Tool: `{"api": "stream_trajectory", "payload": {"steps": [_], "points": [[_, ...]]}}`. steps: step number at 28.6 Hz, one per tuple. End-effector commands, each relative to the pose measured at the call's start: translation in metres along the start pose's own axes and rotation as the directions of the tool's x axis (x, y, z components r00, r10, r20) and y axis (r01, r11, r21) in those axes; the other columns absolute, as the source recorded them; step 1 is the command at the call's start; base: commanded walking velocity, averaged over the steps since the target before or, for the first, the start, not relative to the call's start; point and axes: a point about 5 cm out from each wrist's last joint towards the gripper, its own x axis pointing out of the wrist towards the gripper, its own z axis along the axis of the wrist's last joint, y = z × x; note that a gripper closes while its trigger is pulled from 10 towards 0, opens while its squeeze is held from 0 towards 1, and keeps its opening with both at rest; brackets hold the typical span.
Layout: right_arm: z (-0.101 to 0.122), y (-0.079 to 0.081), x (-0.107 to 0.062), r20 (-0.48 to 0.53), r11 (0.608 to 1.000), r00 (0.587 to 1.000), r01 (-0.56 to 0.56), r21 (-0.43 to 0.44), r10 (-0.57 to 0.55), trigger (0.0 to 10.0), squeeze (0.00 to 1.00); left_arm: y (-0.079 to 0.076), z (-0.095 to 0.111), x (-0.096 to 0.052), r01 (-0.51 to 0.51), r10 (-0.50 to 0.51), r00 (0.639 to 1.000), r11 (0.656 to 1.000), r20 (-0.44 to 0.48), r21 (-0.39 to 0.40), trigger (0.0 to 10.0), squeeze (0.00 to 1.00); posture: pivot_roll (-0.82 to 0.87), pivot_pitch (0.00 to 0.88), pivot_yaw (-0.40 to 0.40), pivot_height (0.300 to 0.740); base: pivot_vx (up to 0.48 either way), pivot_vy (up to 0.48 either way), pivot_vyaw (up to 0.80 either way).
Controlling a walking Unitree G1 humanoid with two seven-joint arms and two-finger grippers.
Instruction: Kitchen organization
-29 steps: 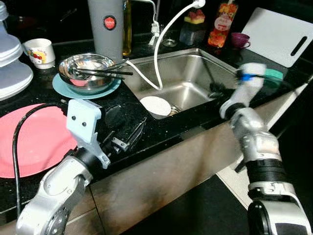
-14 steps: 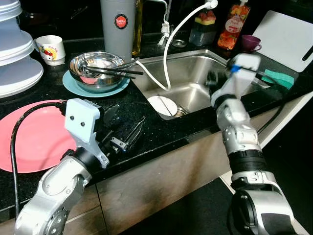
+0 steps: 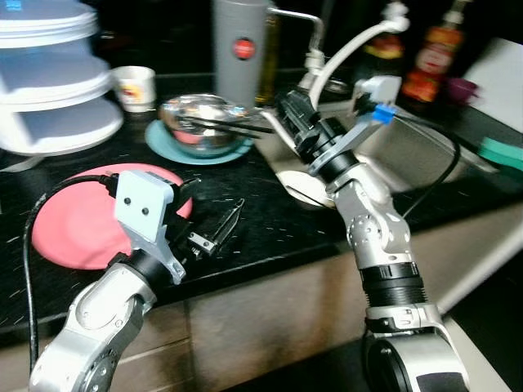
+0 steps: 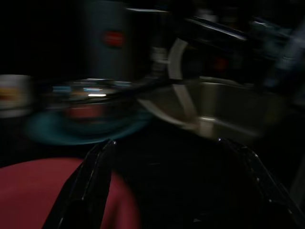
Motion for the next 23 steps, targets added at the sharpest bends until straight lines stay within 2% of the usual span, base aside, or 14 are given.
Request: {"api": "stream_trajectory", "payload": {"steps": [1, 3, 6, 8, 10, 11, 13, 14, 15, 19, 20, 21, 22, 23], "points": [[-0.002, 0.006, -0.002, -0.013, 0.998, 0.998, -0.060, 0.019, 0.060, 10.0, 0.00, 0.012, 0.002, -0.003, -0.117, 0.117, 0.993, 0.989, -0.001, 0.086, 10.0, 0.00, 0.22, 0.000, -0.068, 0.740, 0.000, 0.000, 0.74], [-0.007, 0.011, -0.003, -0.042, 0.993, 0.992, -0.114, 0.034, 0.116, 10.0, 0.00, 0.022, 0.007, -0.007, -0.271, 0.271, 0.962, 0.948, 0.027, 0.167, 10.0, 0.00, 0.23, 0.000, -0.077, 0.740, 0.000, 0.000, 0.74], [-0.008, 0.012, -0.003, -0.052, 0.991, 0.990, -0.130, 0.038, 0.132, 10.0, 0.00, 0.024, 0.010, -0.009, -0.315, 0.312, 0.949, 0.933, 0.043, 0.173, 10.0, 0.00, 0.23, 0.000, -0.077, 0.740, 0.000, 0.000, 0.74], [-0.011, 0.013, -0.005, -0.071, 0.987, 0.984, -0.159, 0.032, 0.161, 10.0, 0.00, 0.025, 0.013, -0.015, -0.370, 0.367, 0.929, 0.906, 0.054, 0.205, 10.0, 0.00, 0.26, 0.000, -0.090, 0.740, 0.000, 0.000, 0.74], [-0.017, 0.016, -0.007, -0.116, 0.975, 0.968, -0.222, 0.010, 0.222, 10.0, 0.00, 0.032, 0.013, -0.029, -0.461, 0.463, 0.884, 0.850, 0.055, 0.255, 10.0, 0.00, 0.28, 0.000, -0.103, 0.740, 0.000, 0.000, 0.73], [-0.017, 0.016, -0.007, -0.116, 0.975, 0.968, -0.222, 0.010, 0.222, 10.0, 0.00, 0.032, 0.013, -0.029, -0.461, 0.463, 0.884, 0.850, 0.055, 0.255, 10.0, 0.00, 0.28, 0.000, -0.103, 0.740, 0.000, 0.000, 0.73], [-0.024, 0.019, -0.012, -0.181, 0.955, 0.940, -0.297, -0.016, 0.289, 10.0, 0.00, 0.039, 0.008, -0.042, -0.518, 0.535, 0.844, 0.802, 0.027, 0.297, 10.0, 0.00, 0.29, 0.000, -0.116, 0.740, 0.000, 0.000, 0.28], [-0.024, 0.019, -0.012, -0.181, 0.955, 0.940, -0.297, -0.016, 0.289, 10.0, 0.00, 0.039, 0.008, -0.042, -0.518, 0.535, 0.844, 0.802, 0.027, 0.297, 10.0, 0.00, 0.29, 0.000, -0.116, 0.740, 0.000, 0.000, 0.00], [-0.031, 0.028, -0.022, -0.262, 0.899, 0.868, -0.439, -0.007, 0.422, 10.0, 0.00, 0.044, 0.002, -0.055, -0.549, 0.583, 0.813, 0.765, 0.001, 0.337, 10.0, 0.00, 0.30, 0.000, -0.123, 0.740, 0.000, 0.000, 0.00], [-0.039, 0.034, -0.035, -0.376, 0.812, 0.756, -0.584, -0.016, 0.536, 10.0, 0.00, 0.049, -0.002, -0.064, -0.570, 0.615, 0.789, 0.739, -0.013, 0.359, 10.0, 0.00, 0.30, 0.000, -0.123, 0.740, 0.000, 0.000, 0.00], [-0.040, 0.033, -0.037, -0.405, 0.798, 0.734, -0.603, -0.019, 0.545, 10.0, 0.92, 0.050, -0.004, -0.066, -0.568, 0.612, 0.791, 0.747, -0.022, 0.346, 10.0, 0.00, 0.30, 0.000, -0.123, 0.740, 0.000, 0.000, 0.00], [-0.040, 0.033, -0.037, -0.405, 0.798, 0.734, -0.603, -0.019, 0.545, 10.0, 0.92, 0.050, -0.004, -0.066, -0.568, 0.612, 0.791, 0.747, -0.022, 0.346, 10.0, 0.00, 0.30, 0.000, -0.123, 0.740, 0.000, 0.000, 0.00], [-0.040, 0.032, -0.037, -0.418, 0.794, 0.728, -0.607, -0.025, 0.543, 10.0, 1.00, 0.049, -0.005, -0.067, -0.564, 0.605, 0.796, 0.757, -0.027, 0.329, 10.0, 0.00, 0.30, 0.000, -0.133, 0.740, 0.000, 0.000, 0.00], [-0.040, 0.031, -0.038, -0.446, 0.780, 0.711, -0.625, -0.047, 0.543, 10.0, 1.00, 0.048, -0.006, -0.066, -0.553, 0.587, 0.809, 0.778, -0.030, 0.297, 10.0, 0.00, 0.30, 0.000, -0.134, 0.740, 0.000, 0.000, 0.00]]}}
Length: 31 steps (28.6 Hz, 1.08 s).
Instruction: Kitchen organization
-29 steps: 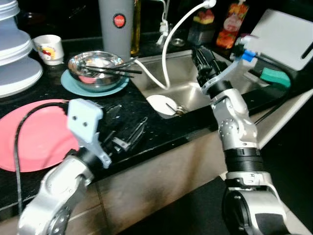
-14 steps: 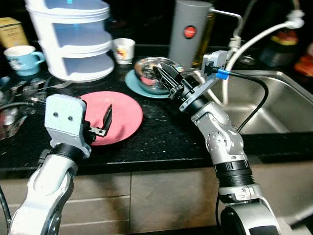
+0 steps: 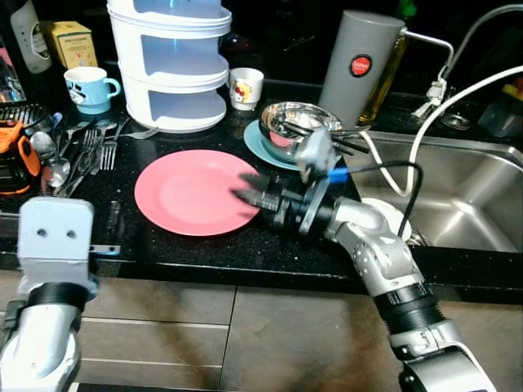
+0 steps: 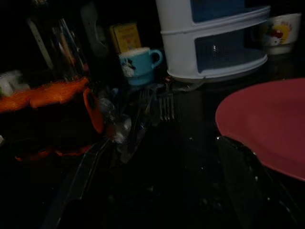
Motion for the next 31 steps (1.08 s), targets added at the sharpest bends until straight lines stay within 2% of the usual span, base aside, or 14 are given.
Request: {"api": "stream_trajectory", "payload": {"steps": [1, 7, 9, 10, 11, 14, 17, 22, 23, 24, 25, 26, 28, 31], "points": [[0.001, 0.000, -0.001, -0.063, 0.996, 0.998, -0.033, -0.079, 0.028, 10.0, 1.00, -0.004, -0.001, -0.003, 0.074, -0.074, 0.997, 0.995, 0.002, -0.069, 10.0, 0.00, 0.30, 0.000, -0.134, 0.740, 0.000, 0.000, 0.00], [0.001, 0.000, -0.006, -0.108, 0.989, 0.992, -0.081, -0.125, 0.068, 10.0, 1.00, -0.012, 0.000, -0.013, 0.269, -0.271, 0.962, 0.955, -0.001, -0.129, 10.0, 0.00, 0.31, 0.000, -0.135, 0.740, 0.000, 0.000, 0.00], [0.002, 0.001, -0.011, -0.124, 0.984, 0.989, -0.104, -0.142, 0.086, 10.0, 1.00, -0.016, -0.001, -0.019, 0.363, -0.369, 0.929, 0.920, -0.018, -0.147, 10.0, 0.00, 0.32, 0.000, -0.138, 0.740, 0.000, 0.000, 0.00], [0.002, 0.001, -0.011, -0.124, 0.984, 0.989, -0.104, -0.142, 0.086, 10.0, 1.00, -0.016, -0.001, -0.019, 0.363, -0.369, 0.929, 0.920, -0.018, -0.147, 10.0, 0.00, 0.32, 0.000, -0.138, 0.740, 0.000, 0.000, 0.00], [0.002, 0.002, -0.013, -0.132, 0.982, 0.987, -0.115, -0.151, 0.096, 10.0, 1.00, -0.018, -0.001, -0.022, 0.403, -0.413, 0.910, 0.900, -0.027, -0.164, 10.0, 0.00, 0.31, 0.000, -0.130, 0.740, 0.000, 0.000, 0.00], [0.003, 0.003, -0.015, -0.141, 0.979, 0.985, -0.126, -0.159, 0.104, 10.0, 1.00, -0.020, -0.001, -0.026, 0.439, -0.451, 0.892, 0.881, -0.035, -0.178, 10.0, 0.00, 0.31, 0.000, -0.130, 0.740, 0.000, 0.000, 0.00], [0.005, 0.003, -0.022, -0.184, 0.966, 0.975, -0.161, -0.205, 0.123, 10.0, 1.00, -0.020, 0.001, -0.034, 0.517, -0.536, 0.843, 0.830, -0.039, -0.211, 10.0, 0.00, 0.31, 0.000, -0.127, 0.740, 0.000, 0.000, 0.00], [0.006, 0.006, -0.027, -0.238, 0.943, 0.960, -0.212, -0.257, 0.151, 10.0, 1.00, -0.017, 0.002, -0.038, 0.562, -0.584, 0.810, 0.799, -0.052, -0.213, 10.0, 0.00, 0.30, 0.000, -0.124, 0.740, 0.000, 0.000, 0.00], [0.003, 0.010, -0.030, -0.279, 0.931, 0.942, -0.262, -0.256, 0.189, 10.0, 1.00, -0.018, 0.002, -0.042, 0.594, -0.621, 0.781, 0.771, -0.062, -0.230, 10.0, 0.00, 0.30, 0.000, -0.124, 0.740, 0.000, 0.000, 0.00], [0.002, 0.011, -0.032, -0.298, 0.924, 0.933, -0.282, -0.257, 0.202, 10.0, 1.00, -0.019, 0.002, -0.045, 0.611, -0.641, 0.765, 0.755, -0.069, -0.239, 10.0, 0.00, 0.30, 0.000, -0.124, 0.740, 0.000, 0.000, 0.00], [0.002, 0.011, -0.032, -0.298, 0.924, 0.933, -0.282, -0.257, 0.202, 10.0, 1.00, -0.019, 0.002, -0.045, 0.611, -0.641, 0.765, 0.755, -0.069, -0.239, 10.0, 0.00, 0.30, 0.000, -0.124, 0.740, 0.000, 0.000, 0.00], [0.002, 0.012, -0.035, -0.321, 0.917, 0.922, -0.304, -0.258, 0.216, 10.0, 1.00, -0.020, 0.002, -0.049, 0.634, -0.668, 0.740, 0.731, -0.077, -0.252, 10.0, 0.00, 0.30, 0.000, -0.124, 0.740, 0.000, 0.000, 0.00], [0.002, 0.012, -0.036, -0.326, 0.915, 0.919, -0.312, -0.256, 0.222, 10.0, 1.00, -0.020, 0.002, -0.050, 0.640, -0.676, 0.732, 0.724, -0.082, -0.258, 10.0, 0.00, 0.30, 0.000, -0.124, 0.740, 0.000, 0.000, 0.00], [0.003, 0.011, -0.037, -0.328, 0.914, 0.918, -0.314, -0.258, 0.222, 10.0, 0.95, -0.019, 0.003, -0.051, 0.646, -0.684, 0.725, 0.717, -0.085, -0.262, 10.0, 0.00, 0.30, 0.000, -0.125, 0.740, 0.000, 0.000, 0.00]]}}
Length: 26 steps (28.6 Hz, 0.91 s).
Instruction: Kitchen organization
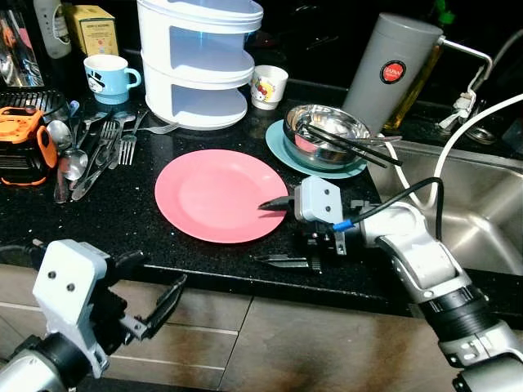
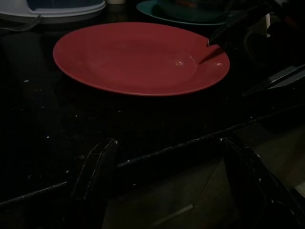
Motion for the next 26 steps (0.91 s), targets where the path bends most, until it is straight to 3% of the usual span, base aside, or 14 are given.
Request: {"api": "stream_trajectory", "payload": {"steps": [1, 2, 3, 4, 9, 10, 11, 12, 13, 14, 19, 26], "points": [[0.002, 0.002, -0.002, -0.016, 0.999, 1.000, -0.017, -0.032, 0.017, 10.0, 0.60, -0.004, 0.003, -0.002, 0.034, -0.034, 0.999, 0.999, -0.008, 0.005, 10.0, 0.00, 0.30, 0.000, -0.125, 0.740, 0.000, 0.000, 0.00], [0.002, 0.000, 0.000, -0.029, 0.998, 1.000, -0.001, -0.060, -0.001, 10.0, 0.07, -0.003, 0.002, -0.003, 0.041, -0.041, 0.999, 0.999, -0.016, 0.002, 10.0, 0.00, 0.29, 0.000, -0.123, 0.740, 0.000, 0.000, 0.00], [0.002, 0.000, 0.000, -0.029, 0.998, 1.000, -0.001, -0.060, -0.001, 10.0, 0.07, -0.003, 0.002, -0.003, 0.041, -0.041, 0.999, 0.999, -0.016, 0.002, 10.0, 0.00, 0.29, 0.000, -0.123, 0.740, 0.000, 0.000, 0.00], [0.001, -0.002, 0.004, -0.046, 0.995, 0.998, 0.027, -0.101, -0.032, 10.0, 0.00, -0.003, 0.002, -0.003, 0.046, -0.046, 0.999, 0.999, -0.021, 0.000, 10.0, 0.00, 0.29, 0.000, -0.122, 0.740, 0.000, 0.000, 0.00], [-0.006, -0.009, 0.017, -0.089, 0.970, 0.984, 0.131, -0.205, -0.152, 10.0, 0.00, -0.006, 0.001, -0.001, 0.086, -0.086, 0.995, 0.996, -0.039, -0.009, 10.0, 0.00, 0.29, 0.000, -0.122, 0.740, 0.000, 0.000, 0.00], [-0.006, -0.010, 0.017, -0.096, 0.967, 0.983, 0.134, -0.217, -0.158, 9.2, 0.00, -0.008, 0.001, 0.000, 0.100, -0.100, 0.994, 0.995, -0.044, -0.014, 10.0, 0.00, 0.29, 0.000, -0.115, 0.740, 0.000, 0.000, 0.00], [-0.007, -0.011, 0.017, -0.107, 0.962, 0.980, 0.142, -0.232, -0.170, 4.9, 0.00, -0.009, 0.001, 0.000, 0.108, -0.109, 0.993, 0.994, -0.044, -0.020, 10.0, 0.00, 0.29, 0.000, -0.115, 0.740, 0.000, 0.000, 0.00], [-0.007, -0.011, 0.017, -0.107, 0.962, 0.980, 0.142, -0.232, -0.170, 4.9, 0.00, -0.009, 0.001, 0.000, 0.108, -0.109, 0.993, 0.994, -0.044, -0.020, 10.0, 0.00, 0.29, 0.000, -0.115, 0.740, 0.000, 0.000, 0.00], [-0.008, -0.012, 0.018, -0.123, 0.957, 0.976, 0.143, -0.254, -0.179, 3.5, 0.00, -0.010, 0.001, 0.001, 0.115, -0.116, 0.992, 0.993, -0.040, -0.026, 10.0, 0.00, 0.29, 0.000, -0.114, 0.740, 0.000, 0.000, 0.00], [-0.010, -0.012, 0.018, -0.156, 0.950, 0.972, 0.128, -0.285, -0.178, 0.0, 0.00, -0.011, 0.002, 0.002, 0.122, -0.123, 0.992, 0.992, -0.036, -0.031, 10.0, 0.00, 0.29, 0.000, -0.114, 0.740, 0.000, 0.000, 0.00], [-0.018, -0.009, 0.017, -0.208, 0.937, 0.964, 0.088, -0.337, -0.165, 0.0, 0.00, -0.013, 0.002, 0.005, 0.137, -0.138, 0.990, 0.990, -0.030, -0.040, 10.0, 0.00, 0.29, 0.000, -0.117, 0.740, 0.000, 0.000, 0.00], [-0.017, -0.008, 0.020, -0.180, 0.921, 0.967, 0.103, -0.375, -0.181, 0.0, 0.00, -0.014, 0.003, 0.007, 0.143, -0.144, 0.989, 0.989, -0.027, -0.042, 10.0, 0.00, 0.28, 0.000, -0.118, 0.740, 0.000, 0.000, 0.00]]}}
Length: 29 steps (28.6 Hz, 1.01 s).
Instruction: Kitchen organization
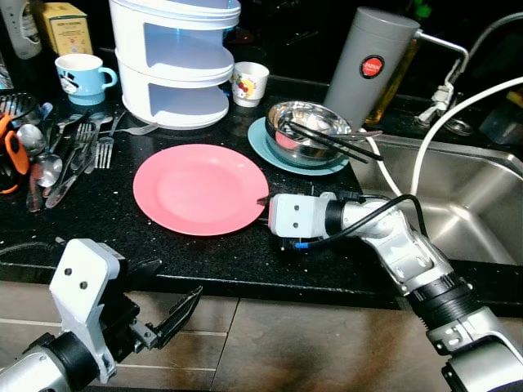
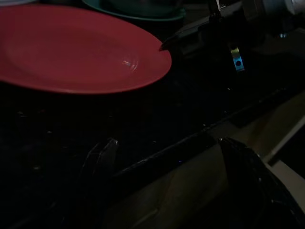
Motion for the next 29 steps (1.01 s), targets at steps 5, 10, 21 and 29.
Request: {"api": "stream_trajectory", "payload": {"steps": [5, 10, 21, 29], "points": [[0.001, 0.006, 0.004, 0.037, 1.000, 0.999, 0.028, -0.006, -0.028, 0.0, 0.00, -0.004, 0.003, 0.002, 0.029, -0.029, 1.000, 1.000, 0.000, 0.011, 10.0, 0.00, 0.28, 0.000, -0.114, 0.740, 0.000, 0.000, 0.00], [0.006, 0.001, 0.006, 0.091, 0.996, 0.992, 0.087, 0.031, -0.090, 0.0, 0.00, -0.003, 0.004, 0.004, 0.031, -0.031, 1.000, 0.999, 0.004, 0.015, 10.0, 0.00, 0.27, 0.000, -0.111, 0.740, 0.000, 0.000, 0.00], [0.038, -0.030, -0.002, 0.405, 0.835, 0.826, 0.135, 0.533, -0.392, 0.0, 0.00, 0.001, 0.014, 0.013, 0.019, -0.022, 0.997, 0.999, 0.068, 0.046, 10.0, 0.00, 0.26, 0.000, -0.101, 0.740, 0.000, 0.000, 0.00], [0.051, -0.038, -0.009, 0.497, 0.649, 0.642, 0.002, 0.761, -0.584, 0.0, 0.00, 0.002, 0.019, 0.018, 0.025, -0.030, 0.994, 0.998, 0.100, 0.054, 10.0, 0.00, 0.26, 0.000, -0.098, 0.740, 0.000, 0.000, 0.00]]}}
